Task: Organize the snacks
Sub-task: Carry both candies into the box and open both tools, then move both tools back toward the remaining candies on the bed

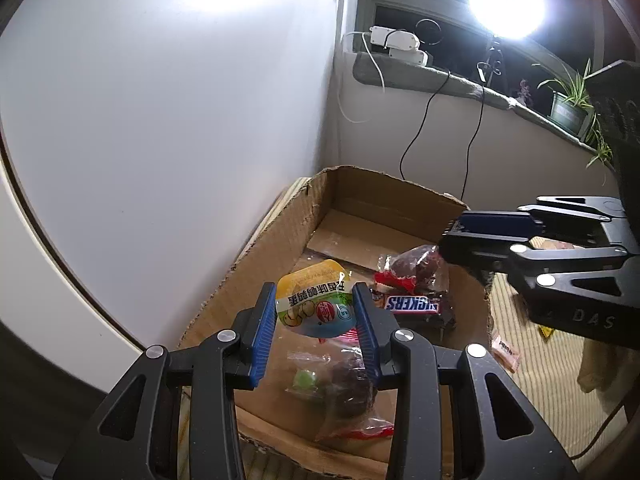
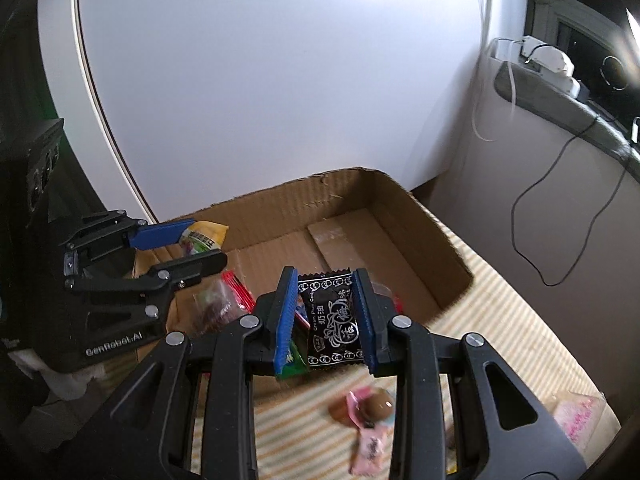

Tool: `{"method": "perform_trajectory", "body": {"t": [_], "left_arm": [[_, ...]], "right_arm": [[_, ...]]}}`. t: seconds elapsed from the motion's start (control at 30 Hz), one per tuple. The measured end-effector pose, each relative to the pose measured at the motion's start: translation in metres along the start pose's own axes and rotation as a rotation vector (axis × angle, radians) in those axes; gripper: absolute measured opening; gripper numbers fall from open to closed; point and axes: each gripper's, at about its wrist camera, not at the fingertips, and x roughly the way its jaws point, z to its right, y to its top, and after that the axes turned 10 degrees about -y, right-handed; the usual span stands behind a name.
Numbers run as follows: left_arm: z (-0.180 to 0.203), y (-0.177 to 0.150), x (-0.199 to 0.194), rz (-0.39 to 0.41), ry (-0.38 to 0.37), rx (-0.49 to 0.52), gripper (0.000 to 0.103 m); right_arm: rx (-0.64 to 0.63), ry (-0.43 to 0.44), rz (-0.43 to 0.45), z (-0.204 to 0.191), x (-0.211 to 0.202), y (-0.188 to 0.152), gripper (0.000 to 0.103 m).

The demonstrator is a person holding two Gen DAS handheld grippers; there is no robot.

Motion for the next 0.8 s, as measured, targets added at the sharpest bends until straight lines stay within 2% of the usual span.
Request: {"method": "perform_trajectory", "body": {"t": [0.3,0.33,0.37,0.43,0.5,0.63,0.8], "left_arm": [[-0.001,-0.001,0.004,-0.007,0.009,0.000,0.039],[-0.001,0.000,0.004,-0.007,0.009,0.000,0.040],[-0.001,0.000,0.003,-0.006,0.010,0.001,0.040],[-0.001,0.000,0.002,-0.002,0.008,0.000,0.041],[0.000,0.000,0.000,0.003,0.010,0.001,0.047],[0.003,0.001,-0.004,0.014,0.005,0.001,0.047],[0.013,0.001,-0.011,0.027,-0.011,0.008,0.047]], "right_arm": [[0.023,0.032,-0.017,-0.001,0.017,0.005,0.031],[0.030,0.030,-0.020,0.000,0.017,0.005,0.039],[0.036,0.029,-0.018,0.002,0.018,0.006,0.052],[0.052,0.022,-0.005,0.006,0.015,0.006,0.064],[0.068,0.017,0.002,0.011,0.011,0.006,0.066],[0.092,0.001,0.017,0.020,0.002,0.005,0.076],[0.102,-0.022,0.035,0.031,-0.016,-0.001,0.077]]}}
